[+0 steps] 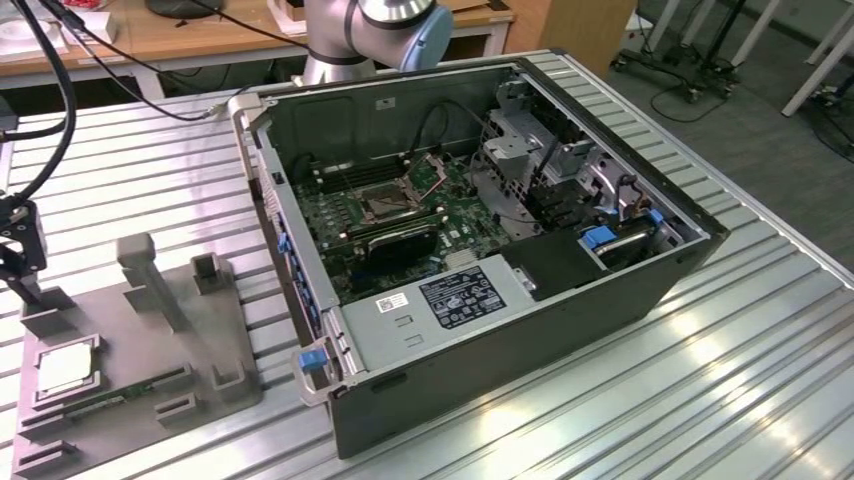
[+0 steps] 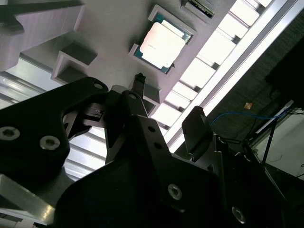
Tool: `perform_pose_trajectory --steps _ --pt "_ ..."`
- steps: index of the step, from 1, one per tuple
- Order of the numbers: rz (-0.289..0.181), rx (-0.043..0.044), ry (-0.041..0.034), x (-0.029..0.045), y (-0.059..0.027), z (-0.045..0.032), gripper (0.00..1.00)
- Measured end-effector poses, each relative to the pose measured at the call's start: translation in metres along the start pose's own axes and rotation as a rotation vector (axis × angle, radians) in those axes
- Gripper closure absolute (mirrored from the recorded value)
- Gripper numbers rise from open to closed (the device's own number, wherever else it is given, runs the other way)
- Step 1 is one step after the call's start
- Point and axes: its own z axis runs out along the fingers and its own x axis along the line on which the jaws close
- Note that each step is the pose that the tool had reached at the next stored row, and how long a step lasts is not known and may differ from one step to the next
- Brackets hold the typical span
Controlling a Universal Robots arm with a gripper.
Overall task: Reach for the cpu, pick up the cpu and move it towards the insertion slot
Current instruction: 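Pick up the cpu and move it towards the insertion slot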
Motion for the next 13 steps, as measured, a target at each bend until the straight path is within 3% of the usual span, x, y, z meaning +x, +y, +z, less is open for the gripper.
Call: perform_pose_trajectory --steps 5,13 --pt "0.000 -0.0016 0.0000 0.0000 -0.0004 0.0020 0.41" --pt "0.000 -0.0046 -0.0021 0.0001 -0.0046 0.0148 0.41"
